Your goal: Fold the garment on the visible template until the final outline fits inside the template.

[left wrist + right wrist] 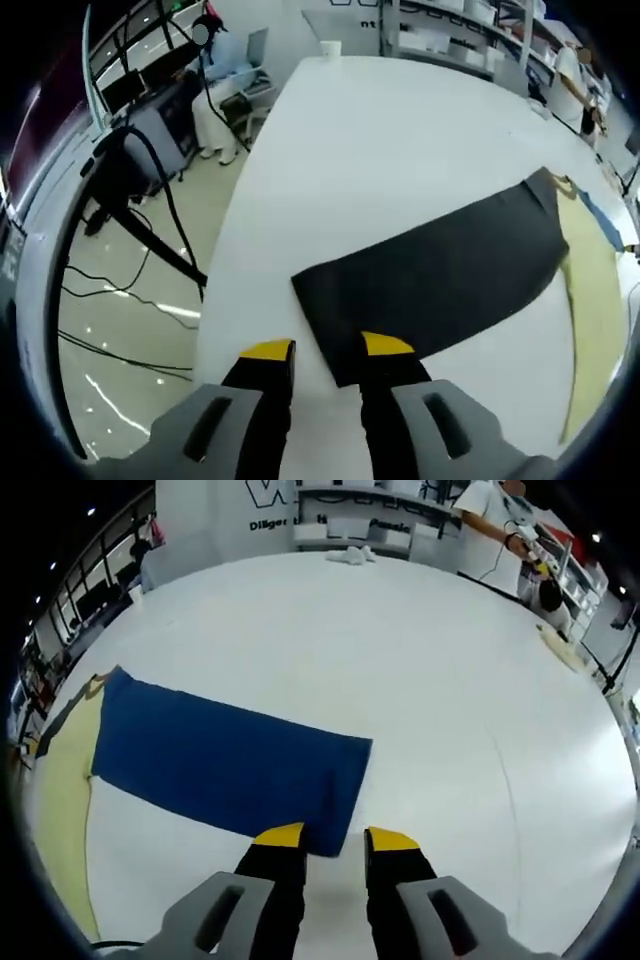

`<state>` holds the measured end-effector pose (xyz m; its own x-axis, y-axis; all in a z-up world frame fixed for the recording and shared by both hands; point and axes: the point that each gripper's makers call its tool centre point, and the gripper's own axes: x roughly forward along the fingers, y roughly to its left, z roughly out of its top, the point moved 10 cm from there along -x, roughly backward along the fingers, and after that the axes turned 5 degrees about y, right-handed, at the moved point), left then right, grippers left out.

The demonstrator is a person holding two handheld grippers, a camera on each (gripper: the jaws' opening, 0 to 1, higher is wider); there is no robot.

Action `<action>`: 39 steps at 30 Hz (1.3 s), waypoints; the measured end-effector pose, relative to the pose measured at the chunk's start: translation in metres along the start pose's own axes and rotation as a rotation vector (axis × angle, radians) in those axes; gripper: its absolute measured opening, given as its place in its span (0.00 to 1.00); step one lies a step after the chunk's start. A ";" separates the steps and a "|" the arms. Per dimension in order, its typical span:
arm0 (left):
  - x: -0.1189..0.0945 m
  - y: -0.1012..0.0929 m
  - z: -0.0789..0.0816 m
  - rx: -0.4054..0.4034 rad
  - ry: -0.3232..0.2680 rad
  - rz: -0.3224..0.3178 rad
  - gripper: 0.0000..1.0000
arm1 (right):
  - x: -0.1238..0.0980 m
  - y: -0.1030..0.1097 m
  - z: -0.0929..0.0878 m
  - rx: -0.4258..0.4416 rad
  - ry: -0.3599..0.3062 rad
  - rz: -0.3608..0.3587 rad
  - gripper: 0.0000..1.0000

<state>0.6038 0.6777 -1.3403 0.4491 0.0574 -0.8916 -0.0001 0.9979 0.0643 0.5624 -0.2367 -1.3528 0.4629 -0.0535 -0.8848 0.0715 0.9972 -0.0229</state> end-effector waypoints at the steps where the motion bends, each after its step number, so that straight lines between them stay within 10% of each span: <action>1: -0.001 -0.001 -0.002 -0.009 0.003 -0.005 0.29 | 0.000 0.000 -0.001 0.003 -0.001 0.003 0.16; 39: 0.004 -0.005 -0.007 -0.056 0.049 -0.034 0.07 | 0.001 0.002 -0.005 0.015 0.003 0.031 0.00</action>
<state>0.5996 0.6734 -1.3475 0.4059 0.0234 -0.9136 -0.0359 0.9993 0.0096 0.5590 -0.2348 -1.3560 0.4621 -0.0227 -0.8865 0.0706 0.9974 0.0112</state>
